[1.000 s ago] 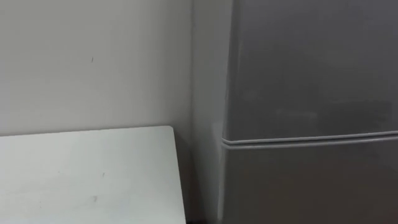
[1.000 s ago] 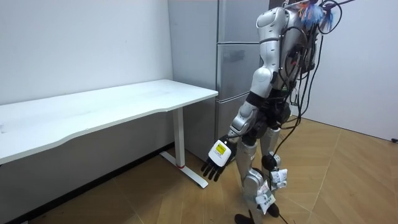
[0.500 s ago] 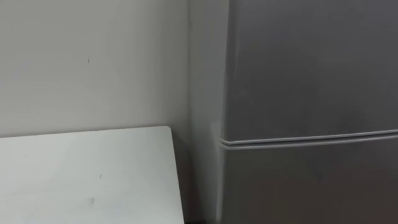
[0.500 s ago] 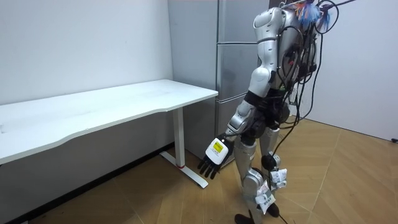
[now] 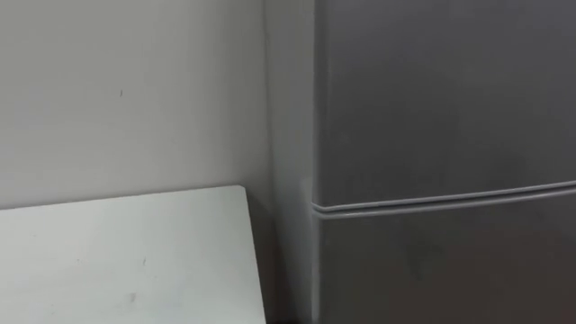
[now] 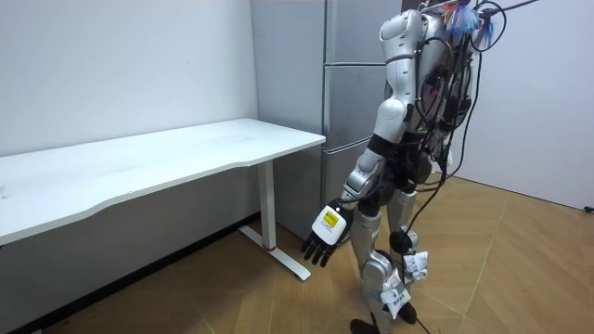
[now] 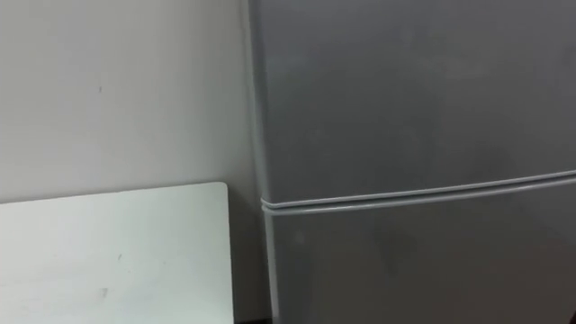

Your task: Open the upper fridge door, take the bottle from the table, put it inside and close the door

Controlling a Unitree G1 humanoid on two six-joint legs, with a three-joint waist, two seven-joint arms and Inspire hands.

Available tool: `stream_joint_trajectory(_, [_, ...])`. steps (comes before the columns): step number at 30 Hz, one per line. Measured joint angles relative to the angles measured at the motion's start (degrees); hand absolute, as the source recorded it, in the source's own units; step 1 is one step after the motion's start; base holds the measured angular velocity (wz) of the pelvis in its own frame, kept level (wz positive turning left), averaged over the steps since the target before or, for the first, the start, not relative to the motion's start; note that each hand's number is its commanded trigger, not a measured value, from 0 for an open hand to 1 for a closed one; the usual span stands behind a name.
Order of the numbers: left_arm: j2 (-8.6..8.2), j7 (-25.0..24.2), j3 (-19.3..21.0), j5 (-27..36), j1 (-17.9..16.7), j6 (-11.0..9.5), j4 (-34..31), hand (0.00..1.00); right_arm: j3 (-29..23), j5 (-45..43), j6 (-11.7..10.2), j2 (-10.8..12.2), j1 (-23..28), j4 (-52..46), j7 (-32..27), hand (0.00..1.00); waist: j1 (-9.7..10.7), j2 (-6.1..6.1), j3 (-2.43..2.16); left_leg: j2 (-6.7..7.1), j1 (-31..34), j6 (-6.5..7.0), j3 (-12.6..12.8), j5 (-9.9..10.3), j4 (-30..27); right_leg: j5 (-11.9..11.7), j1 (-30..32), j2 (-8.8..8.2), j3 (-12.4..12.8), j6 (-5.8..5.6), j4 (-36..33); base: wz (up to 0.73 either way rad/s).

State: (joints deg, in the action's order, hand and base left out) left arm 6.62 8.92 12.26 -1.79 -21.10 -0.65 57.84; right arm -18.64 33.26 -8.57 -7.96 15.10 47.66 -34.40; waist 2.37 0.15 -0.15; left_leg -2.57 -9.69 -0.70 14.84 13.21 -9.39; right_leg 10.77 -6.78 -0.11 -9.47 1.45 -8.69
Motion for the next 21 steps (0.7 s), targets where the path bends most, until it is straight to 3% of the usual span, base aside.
stream_joint_trajectory(6, [-0.27,0.6,-0.9,2.6,0.6,0.1,1.8,0.0,4.8,-5.5,1.2,0.9,-0.5,7.2,2.6,0.0,0.3,0.1,0.1,-0.04,0.0,0.0,-0.4,0.0,0.0,0.1,0.0,0.05,0.0,0.03,-0.2,0.02])
stream_joint_trajectory(10, [-0.33,0.4,-3.0,3.0,1.5,0.2,1.9,0.0,10.0,-11.6,2.3,1.0,-0.3,8.2,5.8,0.0,-0.8,0.23,0.14,0.0,0.2,0.01,-0.7,0.0,0.0,0.0,0.6,0.06,-0.1,0.01,-0.5,0.01])
stream_joint_trajectory(21, [-0.79,0.6,-5.8,4.6,2.6,-0.4,1.8,0.0,16.2,-22.4,2.4,1.0,-0.6,8.5,13.9,0.0,-1.4,0.57,0.03,0.04,1.4,0.01,-1.3,0.0,-0.3,0.0,1.6,-0.25,-1.5,0.1,-1.1,0.03])
